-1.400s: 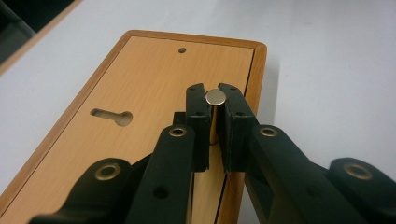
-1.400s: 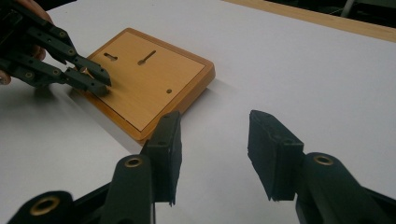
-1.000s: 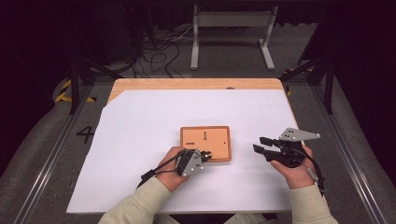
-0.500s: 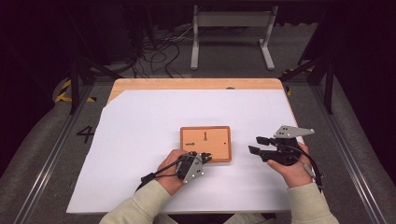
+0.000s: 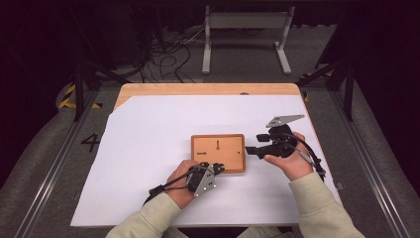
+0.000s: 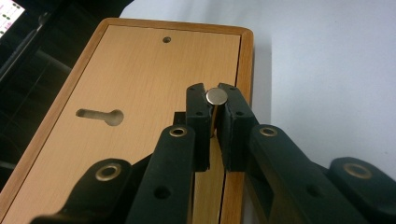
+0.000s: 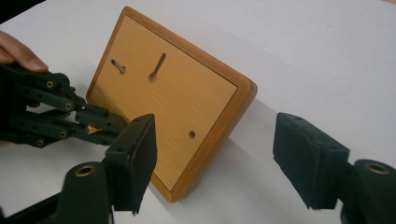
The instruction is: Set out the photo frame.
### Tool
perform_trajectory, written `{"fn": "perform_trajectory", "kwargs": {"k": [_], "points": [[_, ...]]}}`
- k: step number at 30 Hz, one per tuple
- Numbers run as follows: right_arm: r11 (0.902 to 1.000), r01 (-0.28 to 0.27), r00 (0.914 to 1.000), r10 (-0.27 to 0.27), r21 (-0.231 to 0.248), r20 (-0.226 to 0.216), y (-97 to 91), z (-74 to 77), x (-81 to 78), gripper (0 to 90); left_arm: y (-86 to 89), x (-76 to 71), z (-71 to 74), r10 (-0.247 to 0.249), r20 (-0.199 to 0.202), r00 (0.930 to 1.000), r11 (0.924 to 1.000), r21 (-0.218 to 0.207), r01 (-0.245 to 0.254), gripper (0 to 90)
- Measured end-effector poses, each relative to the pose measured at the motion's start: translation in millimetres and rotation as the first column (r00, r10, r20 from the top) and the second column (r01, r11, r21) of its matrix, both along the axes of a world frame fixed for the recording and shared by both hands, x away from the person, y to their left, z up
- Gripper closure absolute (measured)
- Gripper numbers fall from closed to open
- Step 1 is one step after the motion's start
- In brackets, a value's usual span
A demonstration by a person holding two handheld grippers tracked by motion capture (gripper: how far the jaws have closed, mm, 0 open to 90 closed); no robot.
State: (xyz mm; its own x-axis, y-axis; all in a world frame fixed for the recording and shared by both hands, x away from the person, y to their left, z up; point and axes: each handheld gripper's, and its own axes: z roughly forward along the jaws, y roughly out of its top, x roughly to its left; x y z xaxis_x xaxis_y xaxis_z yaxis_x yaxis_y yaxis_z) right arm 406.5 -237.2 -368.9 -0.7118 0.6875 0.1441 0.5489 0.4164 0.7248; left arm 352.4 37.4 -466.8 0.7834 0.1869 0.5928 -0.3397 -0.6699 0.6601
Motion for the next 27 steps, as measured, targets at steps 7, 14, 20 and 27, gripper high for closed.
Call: {"fn": "perform_trajectory", "kwargs": {"k": [7, 14, 20, 27], "points": [[1.0000, 0.005, 0.9986, -0.006, -0.004, -0.052, 13.3, -8.6, 19.2, 25.2, 0.3, 0.8, 0.0, -0.001, 0.000, 1.0000, 1.0000, -0.002, 0.001, 84.0], [0.9999, 0.013, 0.9942, -0.014, -0.009, -0.106, 23.3, -24.2, 37.6, 23.4, 0.4, 1.2, -0.9, -0.003, -0.001, 1.0000, 0.9999, -0.012, 0.003, 84.0], [0.9999, 0.010, 0.9854, -0.010, 0.001, -0.170, 27.9, -42.1, 52.7, 20.5, 1.0, 1.2, -1.5, -0.001, -0.002, 1.0000, 0.9999, -0.015, 0.001, 84.0], [0.9980, -0.025, 0.9802, 0.036, 0.059, -0.195, 34.1, -49.9, 58.1, 20.3, 1.6, 2.2, -2.5, -0.003, -0.011, 0.9999, 0.9997, -0.024, 0.002, 84.0]]}}
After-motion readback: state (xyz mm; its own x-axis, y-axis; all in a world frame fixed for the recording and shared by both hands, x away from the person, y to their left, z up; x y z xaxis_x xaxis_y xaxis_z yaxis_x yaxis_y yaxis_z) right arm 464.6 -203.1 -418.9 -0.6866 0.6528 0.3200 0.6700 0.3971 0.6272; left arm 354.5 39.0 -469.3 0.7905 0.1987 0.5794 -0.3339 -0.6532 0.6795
